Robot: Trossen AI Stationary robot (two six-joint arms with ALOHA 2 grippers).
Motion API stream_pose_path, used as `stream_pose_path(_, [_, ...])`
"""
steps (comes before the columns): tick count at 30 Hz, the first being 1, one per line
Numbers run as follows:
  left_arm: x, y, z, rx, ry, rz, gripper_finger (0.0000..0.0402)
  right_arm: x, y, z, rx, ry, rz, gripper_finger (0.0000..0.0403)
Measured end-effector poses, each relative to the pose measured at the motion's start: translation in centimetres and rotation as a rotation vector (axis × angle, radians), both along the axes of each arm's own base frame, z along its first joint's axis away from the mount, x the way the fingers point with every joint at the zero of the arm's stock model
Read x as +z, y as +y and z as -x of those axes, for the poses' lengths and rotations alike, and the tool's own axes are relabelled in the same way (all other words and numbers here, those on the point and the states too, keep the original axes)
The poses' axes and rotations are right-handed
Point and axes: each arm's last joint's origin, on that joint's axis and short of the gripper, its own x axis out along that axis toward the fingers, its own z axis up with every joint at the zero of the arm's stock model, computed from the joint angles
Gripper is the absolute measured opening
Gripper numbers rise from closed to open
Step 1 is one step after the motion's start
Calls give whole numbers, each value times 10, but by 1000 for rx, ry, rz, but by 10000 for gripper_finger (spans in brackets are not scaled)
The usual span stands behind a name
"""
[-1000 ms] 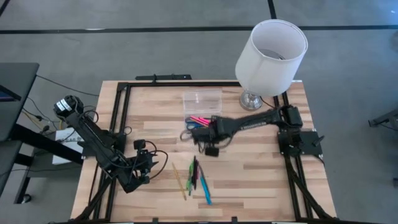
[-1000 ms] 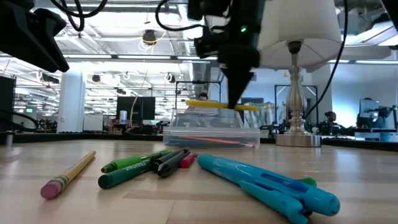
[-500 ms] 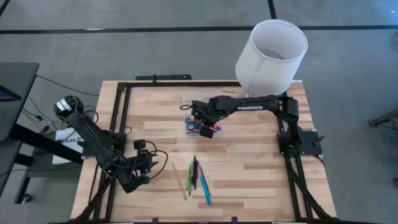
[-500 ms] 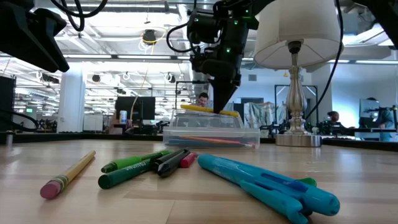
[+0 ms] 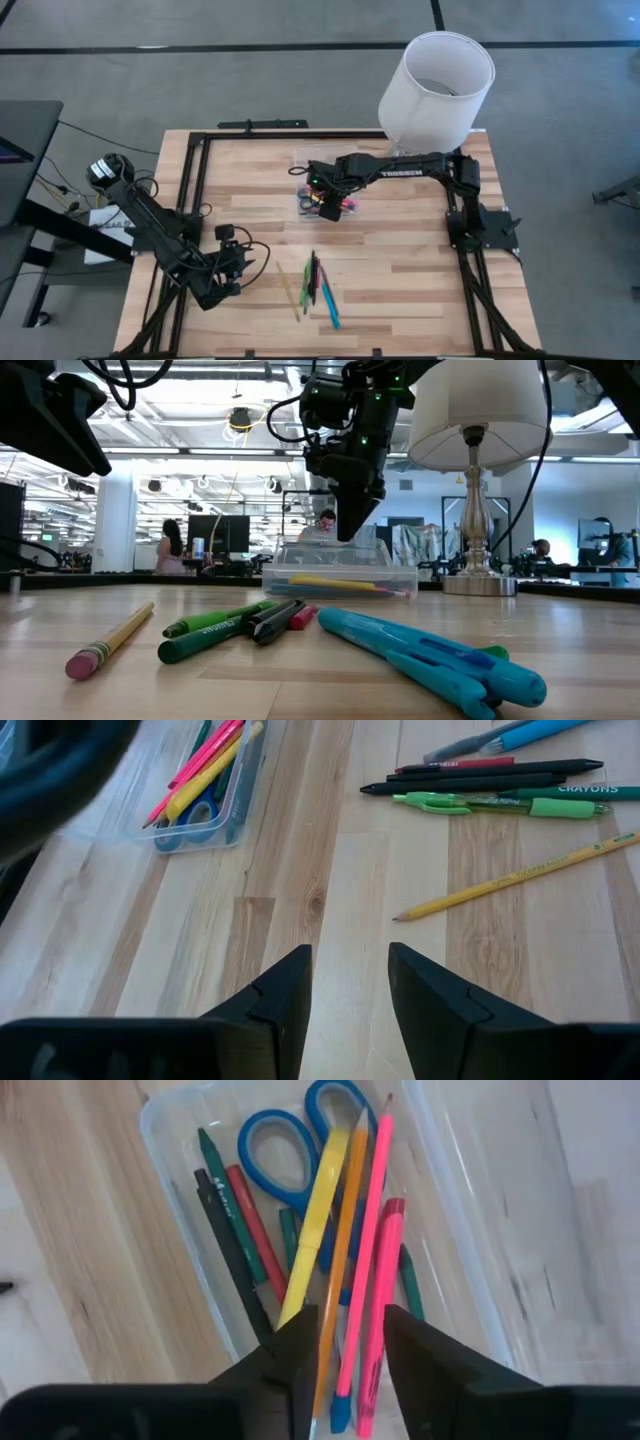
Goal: Pick & place school supplies into a supply box
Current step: Put the yellow pencil into the supply box
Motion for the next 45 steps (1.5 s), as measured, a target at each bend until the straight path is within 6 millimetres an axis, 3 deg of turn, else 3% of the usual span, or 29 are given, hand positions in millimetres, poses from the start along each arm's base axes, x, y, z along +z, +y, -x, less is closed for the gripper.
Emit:
stream_pose_path(5, [2, -4, -4, -63, -17, -14, 129, 1, 16, 0, 55, 14, 2, 121])
stream_pose_path(13, [1, -28, -26, -319, -81, -43, 130, 3, 84, -3, 299, 13, 24, 121])
stream_pose_path(21, [-36, -35, -67, -503, 4, -48, 117, 3, 159, 8, 477, 10, 32, 121])
stream_pose_path(30, [-65, -14, -104, -588, 102, 51, 101, 8, 229, 38, 522, -13, 226, 121])
stream_pose_path(34, [-61, -15, -113, -643, 115, 54, 101, 22, 241, 62, 516, -77, 304, 121])
stream_pose_path(39, [-58, -16, -114, -675, 182, 59, 101, 48, 235, 97, 451, -239, 296, 121])
stream_pose_path(45, [-56, -17, -115, -729, 184, 6, 101, 56, 228, 137, 470, -488, 214, 121])
